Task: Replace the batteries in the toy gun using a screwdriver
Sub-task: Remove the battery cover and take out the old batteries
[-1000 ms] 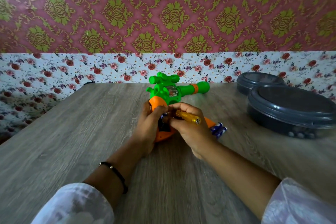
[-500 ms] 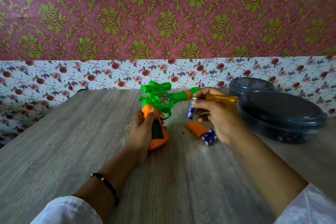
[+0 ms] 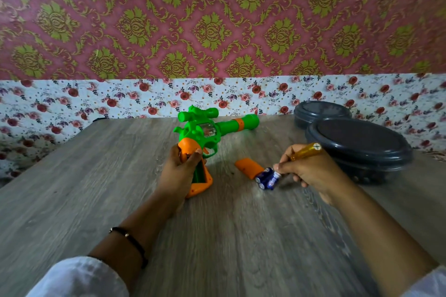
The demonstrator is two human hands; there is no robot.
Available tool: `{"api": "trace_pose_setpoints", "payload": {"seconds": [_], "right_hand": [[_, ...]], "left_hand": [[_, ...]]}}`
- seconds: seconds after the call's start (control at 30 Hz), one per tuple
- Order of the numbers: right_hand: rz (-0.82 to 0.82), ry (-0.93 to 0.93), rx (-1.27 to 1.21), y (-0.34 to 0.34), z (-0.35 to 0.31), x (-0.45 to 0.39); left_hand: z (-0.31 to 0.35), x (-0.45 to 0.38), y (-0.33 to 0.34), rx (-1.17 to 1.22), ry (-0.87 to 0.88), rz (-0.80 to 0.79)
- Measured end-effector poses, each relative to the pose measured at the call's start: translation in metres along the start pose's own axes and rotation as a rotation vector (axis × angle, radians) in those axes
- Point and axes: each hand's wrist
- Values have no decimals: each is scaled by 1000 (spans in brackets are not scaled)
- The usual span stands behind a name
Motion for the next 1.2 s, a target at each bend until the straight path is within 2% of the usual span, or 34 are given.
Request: {"api": "trace_pose_setpoints", "payload": {"seconds": [0.13,0.33,0.5,0.6,0.67,0.77,0.9,1.1,1.2], "right_hand": [[-26,60,163,3,3,-3],[12,57,160,5,13,-6],[176,-89,361,6,10,-6],[216,-289,408,8,5,-1],[153,-438,421,15,-2,5],[17,-500,550,36,-9,13],[-106,-711,716,62,-9,19],[-259,-652,814,69,-8,20],[-276,-628,838,70,-11,22]], "left_hand": [[-15,-11,-5,19,-41,46],[-3,-4,-3,-91,-51,31],[0,-5,-2,-200,2,54],[-1,-5,-3,-329,11,55],[-2,-6,-5,-426,17,75],[-2,-9,-12,-510,45,114],[-5,-13,-16,-568,21,153],[-7,-13,-18,-621,-8,162],[-8,-16,-20,-680,-25,177]]}}
Point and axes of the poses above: each hand's wrist, its own x-axis away from the middle knuckle, its own y-axis out of the palm, z = x × y, and after that the axes turned 7 degrees about -z, right-handed
